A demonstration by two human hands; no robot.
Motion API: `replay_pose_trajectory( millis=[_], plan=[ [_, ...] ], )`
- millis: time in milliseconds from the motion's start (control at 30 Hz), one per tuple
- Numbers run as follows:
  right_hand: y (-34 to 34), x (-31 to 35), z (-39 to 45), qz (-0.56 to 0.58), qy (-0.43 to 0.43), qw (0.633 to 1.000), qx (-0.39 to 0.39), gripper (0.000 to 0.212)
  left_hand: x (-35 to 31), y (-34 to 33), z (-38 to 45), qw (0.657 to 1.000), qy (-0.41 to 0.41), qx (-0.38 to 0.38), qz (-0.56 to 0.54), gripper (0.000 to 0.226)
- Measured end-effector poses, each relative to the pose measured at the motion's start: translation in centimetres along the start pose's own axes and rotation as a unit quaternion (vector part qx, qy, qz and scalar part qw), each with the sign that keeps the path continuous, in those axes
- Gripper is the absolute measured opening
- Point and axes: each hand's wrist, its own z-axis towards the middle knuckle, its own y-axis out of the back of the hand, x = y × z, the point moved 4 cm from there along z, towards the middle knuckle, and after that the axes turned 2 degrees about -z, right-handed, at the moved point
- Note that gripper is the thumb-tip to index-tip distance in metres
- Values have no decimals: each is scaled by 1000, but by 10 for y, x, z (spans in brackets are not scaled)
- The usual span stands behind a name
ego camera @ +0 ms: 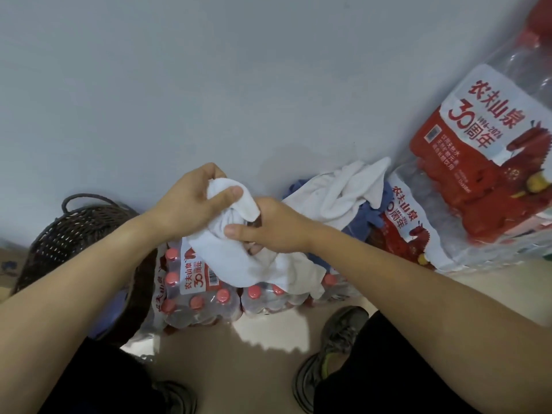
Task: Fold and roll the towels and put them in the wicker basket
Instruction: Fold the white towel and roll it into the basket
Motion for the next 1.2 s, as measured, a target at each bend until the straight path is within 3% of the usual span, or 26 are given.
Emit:
replay_pose_trajectory(
  millis=[133,233,333,433,533,633,733,867,967,1100,1200],
  plan=[
    [-14,1,12,96,-8,995,0,7,14,23,-11,999,25,7,37,30],
    [-23,8,20,161,-18,986,36,15,27,41,-23,998,52,37,16,39],
    [-28,14,29,231,-60,971,26,14,35,50,-35,995,55,77,-4,49],
    [-23,18,37,297,-108,948,-34,22,43,69,-40,999,49,-6,-13,33],
    [-10,22,41,264,-81,958,-79,24,52,84,-48,996,73,-45,6,27],
    [-6,29,41,234,-38,967,-90,31,57,90,-56,996,83,-11,-7,31],
    [3,33,41,231,-25,958,-169,44,61,94,-61,996,83,20,2,27],
    [17,36,35,181,-7,958,-224,40,61,100,-59,997,76,-22,13,27],
    [18,33,35,188,-4,963,-192,39,60,106,-58,994,87,-62,-25,44],
    [11,24,35,171,-38,984,-25,46,55,104,-59,986,82,-56,-130,44],
    [7,19,33,147,-41,987,51,23,55,99,-56,983,83,-38,-161,50]
  ],
)
